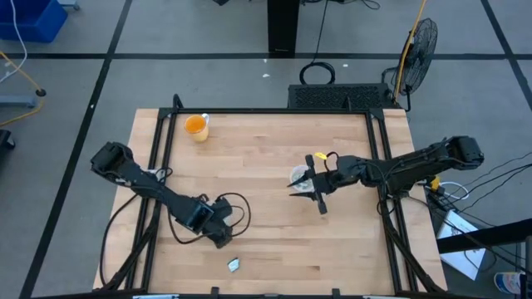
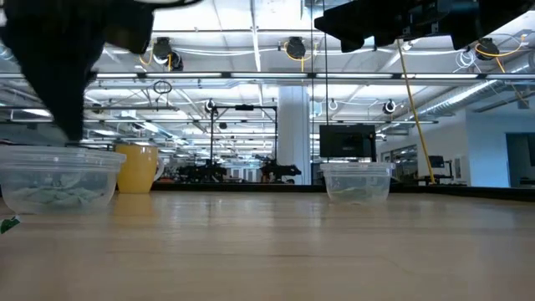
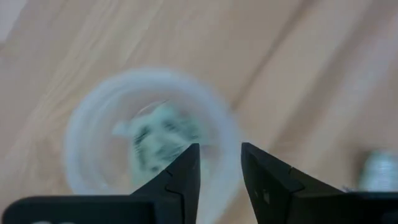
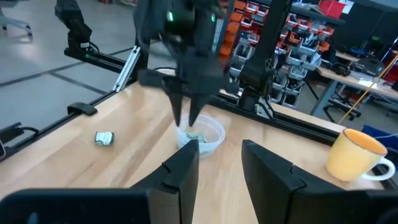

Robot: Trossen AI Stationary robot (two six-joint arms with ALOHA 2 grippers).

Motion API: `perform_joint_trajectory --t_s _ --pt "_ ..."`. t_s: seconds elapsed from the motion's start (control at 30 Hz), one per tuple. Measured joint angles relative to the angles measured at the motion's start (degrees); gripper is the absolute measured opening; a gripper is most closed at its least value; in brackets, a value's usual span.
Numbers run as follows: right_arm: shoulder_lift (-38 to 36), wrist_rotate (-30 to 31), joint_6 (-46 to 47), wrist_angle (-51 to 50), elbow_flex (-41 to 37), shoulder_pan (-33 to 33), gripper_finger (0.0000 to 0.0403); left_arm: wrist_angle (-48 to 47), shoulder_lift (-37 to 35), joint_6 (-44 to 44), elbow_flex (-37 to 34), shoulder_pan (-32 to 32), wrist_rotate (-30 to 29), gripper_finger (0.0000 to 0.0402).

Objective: Pick and place Stevia / Truvia into bins
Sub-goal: Put the white and green truvia packet into the top transparent container

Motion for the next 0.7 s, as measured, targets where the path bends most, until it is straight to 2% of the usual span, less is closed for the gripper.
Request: perform_joint_trajectory --t_s 0.13,0.33,0.6,0.7 --pt "0.0 0.0 0.66 -0.02 0.0 0.0 0.0114 4.83 -0.04 3.15 4.23 -0.41 -0.09 0.0122" --pt "0.0 -0.02 0.68 -0.31 0.0 0.0 0.0114 22.07 0.89 14.98 1.81 -3.02 0.16 0.0122" --pt "0.02 -0.04 1.73 -0.9 0.0 0.0 0.0114 25.92 7.21 13.66 -0.37 -6.61 5.46 0.0122" --pt "0.02 -0.06 1.7 -0.92 0.0 0.0 0.0114 31.34 9.9 13.96 -0.24 -7.34 6.29 0.0122"
